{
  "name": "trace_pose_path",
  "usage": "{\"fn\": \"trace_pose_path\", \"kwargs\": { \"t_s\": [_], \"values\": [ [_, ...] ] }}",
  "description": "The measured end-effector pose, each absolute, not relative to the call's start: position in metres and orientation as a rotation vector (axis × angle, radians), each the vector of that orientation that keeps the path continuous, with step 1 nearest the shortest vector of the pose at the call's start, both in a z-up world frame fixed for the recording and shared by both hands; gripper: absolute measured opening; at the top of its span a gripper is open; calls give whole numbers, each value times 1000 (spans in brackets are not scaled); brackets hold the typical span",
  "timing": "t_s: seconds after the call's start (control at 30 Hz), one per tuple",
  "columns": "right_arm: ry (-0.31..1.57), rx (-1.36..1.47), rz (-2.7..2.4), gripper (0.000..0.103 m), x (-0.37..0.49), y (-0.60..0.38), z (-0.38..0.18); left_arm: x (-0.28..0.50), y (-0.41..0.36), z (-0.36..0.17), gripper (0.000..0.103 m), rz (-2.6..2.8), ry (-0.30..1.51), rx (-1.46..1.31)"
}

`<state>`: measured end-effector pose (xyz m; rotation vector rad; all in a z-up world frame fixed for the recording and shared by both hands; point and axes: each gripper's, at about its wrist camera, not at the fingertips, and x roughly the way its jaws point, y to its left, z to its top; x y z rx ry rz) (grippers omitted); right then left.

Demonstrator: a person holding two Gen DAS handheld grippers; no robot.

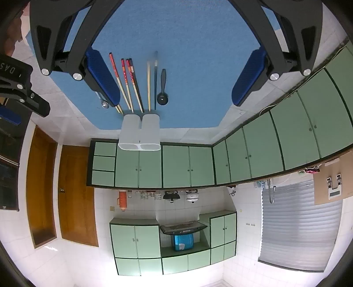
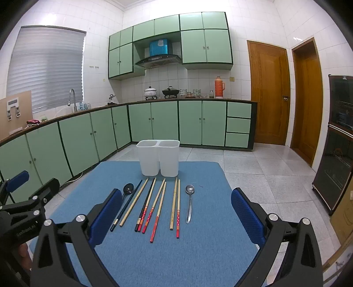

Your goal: Organize utensils

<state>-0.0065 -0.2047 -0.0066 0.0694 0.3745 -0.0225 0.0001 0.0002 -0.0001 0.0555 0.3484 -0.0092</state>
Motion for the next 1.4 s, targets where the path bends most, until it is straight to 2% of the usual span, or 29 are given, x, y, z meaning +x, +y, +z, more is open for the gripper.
{"fn": "trace_pose_path", "kwargs": {
  "t_s": [1.4],
  "values": [
    [378,70,-23,97,-7,-205,-6,0,3,2,98,0,339,55]
  ]
}}
